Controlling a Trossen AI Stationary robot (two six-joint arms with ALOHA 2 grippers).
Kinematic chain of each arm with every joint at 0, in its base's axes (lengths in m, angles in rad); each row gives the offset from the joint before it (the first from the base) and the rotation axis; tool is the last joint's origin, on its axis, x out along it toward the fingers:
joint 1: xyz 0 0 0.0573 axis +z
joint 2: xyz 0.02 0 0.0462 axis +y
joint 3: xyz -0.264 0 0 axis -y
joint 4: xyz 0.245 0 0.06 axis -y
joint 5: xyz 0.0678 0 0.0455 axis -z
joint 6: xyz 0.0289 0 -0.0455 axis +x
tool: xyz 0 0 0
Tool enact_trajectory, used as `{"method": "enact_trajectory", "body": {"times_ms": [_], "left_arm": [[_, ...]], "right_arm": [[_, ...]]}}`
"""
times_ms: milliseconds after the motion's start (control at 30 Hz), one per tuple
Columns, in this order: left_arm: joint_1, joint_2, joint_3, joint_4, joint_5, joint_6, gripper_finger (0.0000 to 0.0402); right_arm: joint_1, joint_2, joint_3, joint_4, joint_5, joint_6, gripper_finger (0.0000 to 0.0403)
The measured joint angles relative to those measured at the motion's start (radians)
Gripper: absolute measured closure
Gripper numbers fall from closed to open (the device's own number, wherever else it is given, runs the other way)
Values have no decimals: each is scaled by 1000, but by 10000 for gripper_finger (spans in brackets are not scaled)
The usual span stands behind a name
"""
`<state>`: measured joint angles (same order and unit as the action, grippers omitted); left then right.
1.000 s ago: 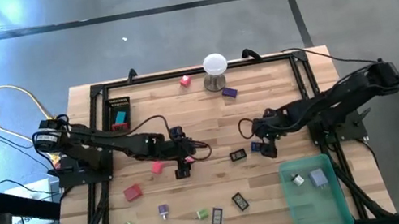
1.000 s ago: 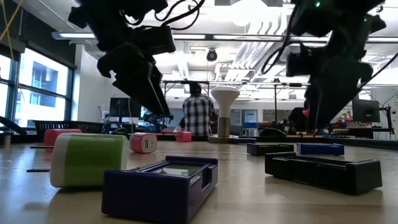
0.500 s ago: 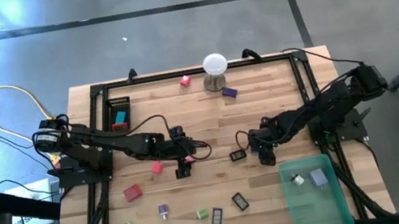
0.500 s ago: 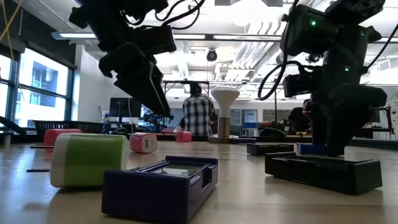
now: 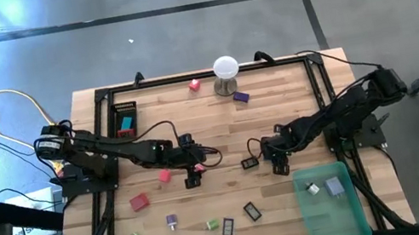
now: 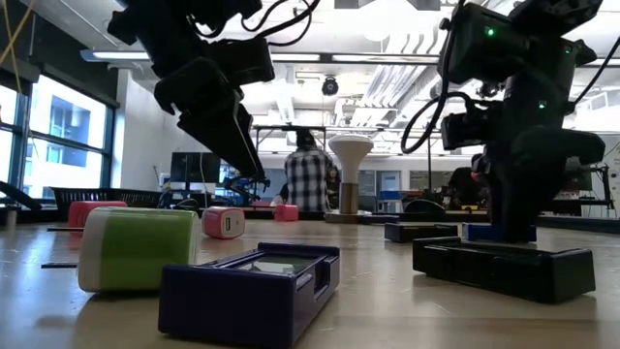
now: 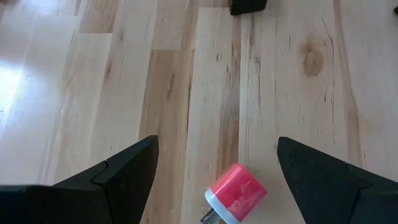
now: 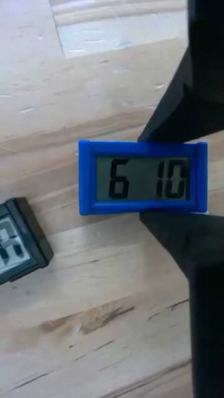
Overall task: Pick & Place Office items
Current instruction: Put the blue digital clock into the black bin
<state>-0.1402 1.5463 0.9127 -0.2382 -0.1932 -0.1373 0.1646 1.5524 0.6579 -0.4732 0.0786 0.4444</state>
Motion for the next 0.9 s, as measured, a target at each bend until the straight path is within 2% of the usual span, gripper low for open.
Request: {"method": "enact_trajectory", "body": {"times_ms": [233,467,533,667,900], "left_arm": [[0,0,0,3,0,7,83],[0,25,1,28,-33,51,83],[0,35,1,58,-50,116,83],[-7,44,1,133,-65,270,83],[-54,50,1,331,-77,677,83]], "right_arm": [[0,-49,-2,-4,48,-5,272],[34,-110,70,3,180,-56,272],[47,-110,89,19,213,-82,272],[66,-111,105,158,237,-156,272],[67,-108,105,381,127,-266,272]]}}
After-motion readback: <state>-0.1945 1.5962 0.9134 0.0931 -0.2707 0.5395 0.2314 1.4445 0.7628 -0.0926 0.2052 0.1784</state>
